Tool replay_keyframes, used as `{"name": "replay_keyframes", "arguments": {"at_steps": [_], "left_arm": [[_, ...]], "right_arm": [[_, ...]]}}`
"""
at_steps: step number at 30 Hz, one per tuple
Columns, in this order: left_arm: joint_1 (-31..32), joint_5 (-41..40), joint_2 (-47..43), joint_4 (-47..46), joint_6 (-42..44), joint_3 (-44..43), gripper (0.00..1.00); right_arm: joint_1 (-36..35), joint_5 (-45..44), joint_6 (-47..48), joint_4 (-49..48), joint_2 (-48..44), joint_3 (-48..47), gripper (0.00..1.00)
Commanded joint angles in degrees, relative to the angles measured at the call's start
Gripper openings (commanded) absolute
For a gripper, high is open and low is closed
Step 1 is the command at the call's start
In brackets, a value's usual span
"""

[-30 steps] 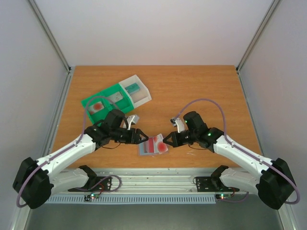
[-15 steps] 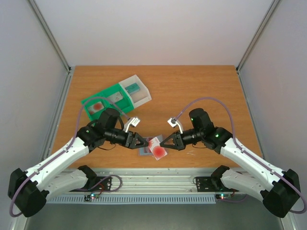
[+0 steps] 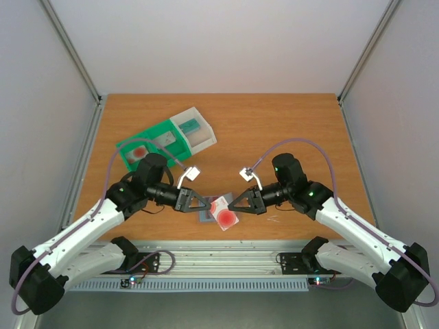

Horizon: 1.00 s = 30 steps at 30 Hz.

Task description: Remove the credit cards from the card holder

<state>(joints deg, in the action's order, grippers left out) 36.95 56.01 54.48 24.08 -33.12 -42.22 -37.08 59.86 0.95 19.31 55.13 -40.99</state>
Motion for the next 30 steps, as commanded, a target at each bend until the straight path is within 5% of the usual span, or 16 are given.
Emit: {"name": "replay_keyframes", "arguments": {"at_steps": [1,5,11,17,20,30], "left_arm": [[-0.12,4.14,-2.08,-7.04,-2.66,1.55,0.01],[-0.14,2.71,-2.69,-6.27,-2.62,1.72,0.00],[-0.17,-5.31,-2.94,-3.73,-2.12,0.99,0.00],[-0.22,-14.33,-3.49,-1.45,-1.96,-1.57,0.00],[-0.43,-19.94,-4.21,-1.13,-2.74,-1.98,0.00],[-2.67,-42.01,0.16,7.93,-1.45,-6.54,0.00]], "right_arm": [[0.21,1.92,-0.68,-2.38,0.13,-0.73,0.01],[0.23,0.05,-0.86,-2.20,0.18,-0.84,0.05],[0.19,-5.73,-3.27,-0.15,-1.95,-1.31,0.31],[0.18,-16.59,-2.60,6.42,-6.28,-3.27,0.66],[0.19,-22.20,-2.58,8.83,-9.25,-3.57,0.96],[0.23,-28.39,-6.09,11.28,-14.70,-2.97,0.99]]}}
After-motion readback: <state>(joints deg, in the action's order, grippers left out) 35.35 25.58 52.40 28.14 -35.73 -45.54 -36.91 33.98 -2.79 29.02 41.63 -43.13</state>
